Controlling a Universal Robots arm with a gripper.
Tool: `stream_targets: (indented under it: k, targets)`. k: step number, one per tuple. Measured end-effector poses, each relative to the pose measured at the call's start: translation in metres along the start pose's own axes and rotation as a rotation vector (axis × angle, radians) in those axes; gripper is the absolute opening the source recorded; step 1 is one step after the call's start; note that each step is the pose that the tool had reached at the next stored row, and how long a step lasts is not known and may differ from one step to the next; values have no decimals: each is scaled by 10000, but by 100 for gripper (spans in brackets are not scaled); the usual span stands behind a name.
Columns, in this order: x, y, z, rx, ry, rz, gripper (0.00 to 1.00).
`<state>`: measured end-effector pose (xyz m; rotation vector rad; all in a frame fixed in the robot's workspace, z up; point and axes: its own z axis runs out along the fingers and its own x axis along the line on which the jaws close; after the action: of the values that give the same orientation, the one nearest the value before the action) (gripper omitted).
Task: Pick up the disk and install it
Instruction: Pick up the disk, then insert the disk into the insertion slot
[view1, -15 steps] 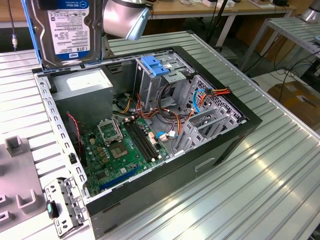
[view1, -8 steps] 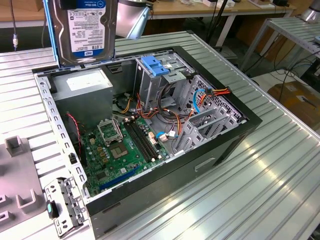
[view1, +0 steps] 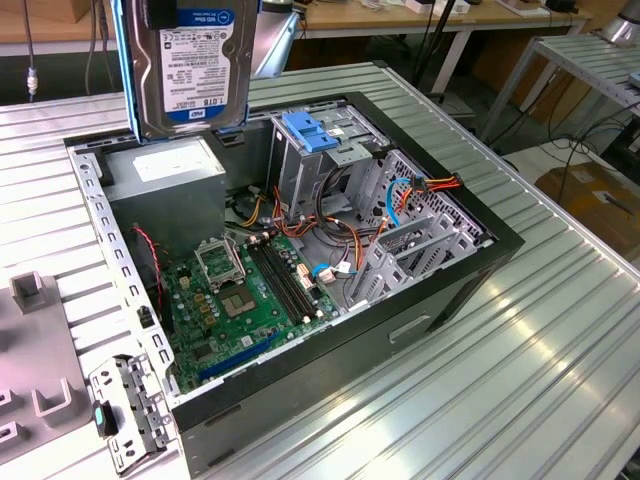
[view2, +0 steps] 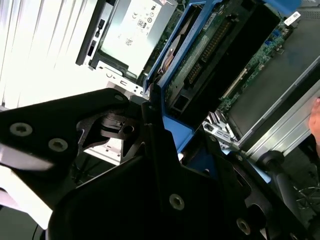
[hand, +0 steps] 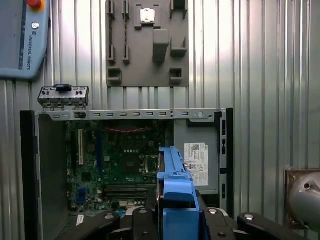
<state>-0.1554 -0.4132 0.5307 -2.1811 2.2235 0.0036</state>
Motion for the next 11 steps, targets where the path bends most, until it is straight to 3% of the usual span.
stream_targets:
  k: [11]
  targets:
    - [16,-25,0,0,1,0,36]
